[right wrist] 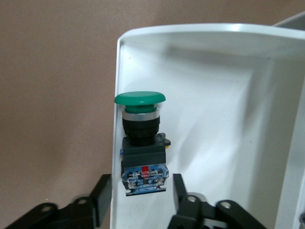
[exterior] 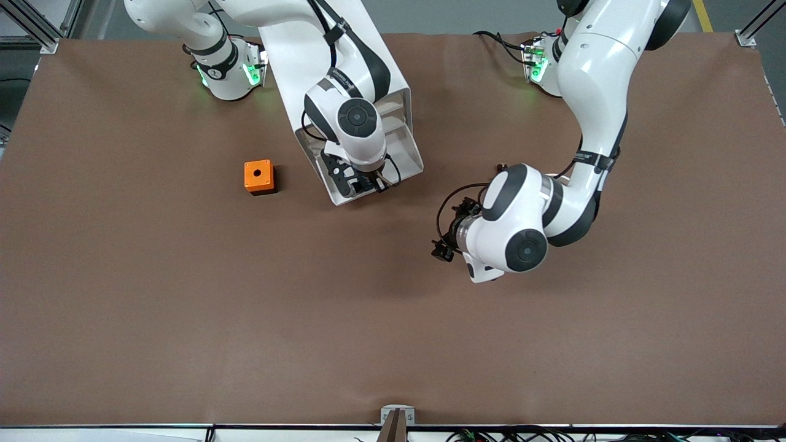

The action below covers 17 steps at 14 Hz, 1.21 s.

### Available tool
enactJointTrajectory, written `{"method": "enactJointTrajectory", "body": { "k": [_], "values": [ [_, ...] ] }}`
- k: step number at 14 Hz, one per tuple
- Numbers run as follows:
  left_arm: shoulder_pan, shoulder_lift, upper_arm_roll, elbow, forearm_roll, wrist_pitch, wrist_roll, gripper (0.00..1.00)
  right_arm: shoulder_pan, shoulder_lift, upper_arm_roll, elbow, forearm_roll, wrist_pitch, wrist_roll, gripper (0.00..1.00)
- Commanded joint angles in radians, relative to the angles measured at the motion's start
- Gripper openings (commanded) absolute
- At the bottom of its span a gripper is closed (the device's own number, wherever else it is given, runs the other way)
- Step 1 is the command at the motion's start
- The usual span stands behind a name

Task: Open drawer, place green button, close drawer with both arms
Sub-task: 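Release the button in the drawer and withdraw the right gripper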

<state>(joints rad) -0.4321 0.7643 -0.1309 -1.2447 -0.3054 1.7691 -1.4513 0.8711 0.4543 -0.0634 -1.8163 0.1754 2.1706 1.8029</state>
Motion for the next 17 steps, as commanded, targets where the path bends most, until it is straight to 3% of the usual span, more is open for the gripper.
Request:
{"method": "enactJointTrajectory", "body": {
  "k": [1,4,9,12,17],
  "values": [
    [-0.071,0.007,0.005,-0.012,0.089,0.081,0.000,0.99,-0.012,-0.023,-0.009,0.024,-0.014,-0.044,0.024,1.00],
    [-0.082,0.026,0.004,-0.019,0.089,0.124,0.011,0.99,-0.121,-0.052,-0.019,0.115,-0.014,-0.168,-0.047,1.00],
    [-0.167,0.062,0.004,-0.030,0.097,0.193,0.120,0.99,-0.351,-0.150,-0.021,0.141,-0.014,-0.227,-0.561,1.00],
    [-0.223,0.064,0.005,-0.085,0.098,0.280,0.187,1.00,-0.476,-0.224,-0.022,0.140,-0.014,-0.271,-0.830,1.00],
    [-0.306,0.062,0.004,-0.114,0.095,0.288,0.284,1.00,-0.658,-0.368,-0.022,0.141,-0.051,-0.426,-1.284,1.00]
  ]
}}
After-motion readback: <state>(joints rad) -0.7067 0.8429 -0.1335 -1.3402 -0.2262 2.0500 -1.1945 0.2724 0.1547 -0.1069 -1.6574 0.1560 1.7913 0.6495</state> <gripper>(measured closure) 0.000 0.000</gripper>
